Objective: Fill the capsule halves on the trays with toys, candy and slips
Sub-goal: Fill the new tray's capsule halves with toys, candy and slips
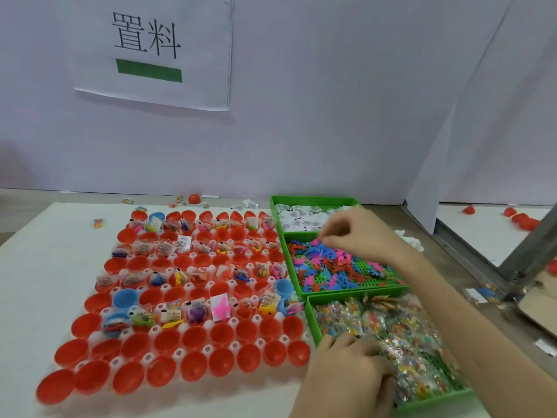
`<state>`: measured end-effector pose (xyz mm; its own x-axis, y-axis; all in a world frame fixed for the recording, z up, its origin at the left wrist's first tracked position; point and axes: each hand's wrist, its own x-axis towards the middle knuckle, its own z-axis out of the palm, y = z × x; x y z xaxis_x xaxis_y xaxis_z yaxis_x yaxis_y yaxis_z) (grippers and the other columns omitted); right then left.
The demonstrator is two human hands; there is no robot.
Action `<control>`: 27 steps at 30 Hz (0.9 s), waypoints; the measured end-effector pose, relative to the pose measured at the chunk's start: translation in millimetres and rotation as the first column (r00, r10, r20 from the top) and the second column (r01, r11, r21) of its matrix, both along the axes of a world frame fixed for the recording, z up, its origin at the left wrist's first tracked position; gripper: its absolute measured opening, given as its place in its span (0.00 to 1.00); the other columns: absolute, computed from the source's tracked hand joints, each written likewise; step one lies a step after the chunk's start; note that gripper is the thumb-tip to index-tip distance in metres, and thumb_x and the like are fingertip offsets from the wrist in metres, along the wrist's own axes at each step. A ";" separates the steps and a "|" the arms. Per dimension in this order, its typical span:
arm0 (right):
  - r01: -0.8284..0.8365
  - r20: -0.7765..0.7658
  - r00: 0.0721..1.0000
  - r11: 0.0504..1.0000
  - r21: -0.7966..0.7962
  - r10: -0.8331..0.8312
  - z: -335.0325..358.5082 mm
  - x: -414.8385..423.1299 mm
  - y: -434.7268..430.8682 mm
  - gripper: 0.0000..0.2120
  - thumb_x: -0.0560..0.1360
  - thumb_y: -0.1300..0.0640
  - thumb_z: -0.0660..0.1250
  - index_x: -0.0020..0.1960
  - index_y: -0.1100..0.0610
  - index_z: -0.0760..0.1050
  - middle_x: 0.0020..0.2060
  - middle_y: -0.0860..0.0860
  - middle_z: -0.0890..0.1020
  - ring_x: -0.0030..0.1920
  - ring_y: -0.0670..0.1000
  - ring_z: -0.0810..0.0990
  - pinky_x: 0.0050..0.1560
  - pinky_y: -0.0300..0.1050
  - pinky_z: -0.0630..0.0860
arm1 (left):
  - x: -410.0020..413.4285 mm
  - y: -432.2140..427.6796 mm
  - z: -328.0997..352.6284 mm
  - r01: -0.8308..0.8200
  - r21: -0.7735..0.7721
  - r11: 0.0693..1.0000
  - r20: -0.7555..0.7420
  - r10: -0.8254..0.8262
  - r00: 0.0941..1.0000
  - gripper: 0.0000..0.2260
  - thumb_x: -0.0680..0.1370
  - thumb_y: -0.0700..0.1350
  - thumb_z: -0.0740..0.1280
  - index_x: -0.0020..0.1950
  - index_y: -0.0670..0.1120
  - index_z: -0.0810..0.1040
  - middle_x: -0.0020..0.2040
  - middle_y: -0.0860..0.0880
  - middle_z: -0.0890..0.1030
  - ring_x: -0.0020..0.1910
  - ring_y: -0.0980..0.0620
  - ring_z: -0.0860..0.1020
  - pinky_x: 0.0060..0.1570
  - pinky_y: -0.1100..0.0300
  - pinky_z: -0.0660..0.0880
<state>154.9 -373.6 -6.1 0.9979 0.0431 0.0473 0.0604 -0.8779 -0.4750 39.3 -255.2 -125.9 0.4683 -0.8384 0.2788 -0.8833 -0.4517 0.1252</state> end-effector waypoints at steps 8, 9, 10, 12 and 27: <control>0.183 -0.070 0.979 0.977 -0.105 -0.191 -58.7 -0.5 -29.4 0.09 0.67 0.49 0.78 0.41 0.45 0.78 0.37 0.45 0.80 0.38 0.42 0.78 0.33 0.34 0.67 | 7.5 15.5 22.5 -0.167 -0.037 0.985 -0.266 0.151 0.952 0.16 0.68 0.61 0.52 0.34 0.72 0.79 0.40 0.74 0.78 0.38 0.72 0.76 0.37 0.76 0.71; 0.189 -0.058 0.979 0.977 -0.099 -0.195 -62.6 1.9 -28.6 0.08 0.68 0.51 0.78 0.40 0.46 0.78 0.37 0.45 0.80 0.38 0.42 0.77 0.34 0.34 0.68 | 8.3 16.4 22.0 -0.168 -0.037 0.985 -0.256 0.153 0.955 0.16 0.68 0.61 0.52 0.35 0.73 0.79 0.41 0.74 0.78 0.38 0.72 0.76 0.37 0.76 0.71; 0.194 -0.049 0.979 0.977 -0.090 -0.199 -64.8 3.4 -27.7 0.08 0.69 0.53 0.77 0.40 0.46 0.78 0.37 0.44 0.80 0.38 0.42 0.78 0.35 0.34 0.69 | 9.2 18.0 22.4 -0.175 -0.035 0.984 -0.262 0.160 0.952 0.16 0.69 0.61 0.52 0.36 0.73 0.79 0.41 0.74 0.78 0.38 0.73 0.76 0.36 0.76 0.71; 0.196 -0.024 0.980 0.978 -0.071 -0.198 -69.0 4.7 -29.3 0.07 0.70 0.56 0.75 0.40 0.47 0.78 0.38 0.43 0.80 0.40 0.41 0.78 0.37 0.35 0.72 | 9.0 18.1 24.3 -0.174 0.018 0.985 -0.256 0.172 0.951 0.16 0.68 0.62 0.52 0.36 0.74 0.79 0.41 0.75 0.78 0.38 0.73 0.75 0.36 0.77 0.71; 0.228 -0.106 0.974 0.856 0.464 -0.202 -49.6 -2.6 -51.4 0.11 0.82 0.56 0.64 0.49 0.50 0.85 0.38 0.47 0.83 0.40 0.47 0.79 0.42 0.37 0.73 | 22.5 16.1 19.9 -0.130 -0.169 0.977 -0.443 0.043 0.895 0.16 0.79 0.43 0.65 0.64 0.56 0.80 0.62 0.56 0.78 0.63 0.56 0.74 0.66 0.63 0.65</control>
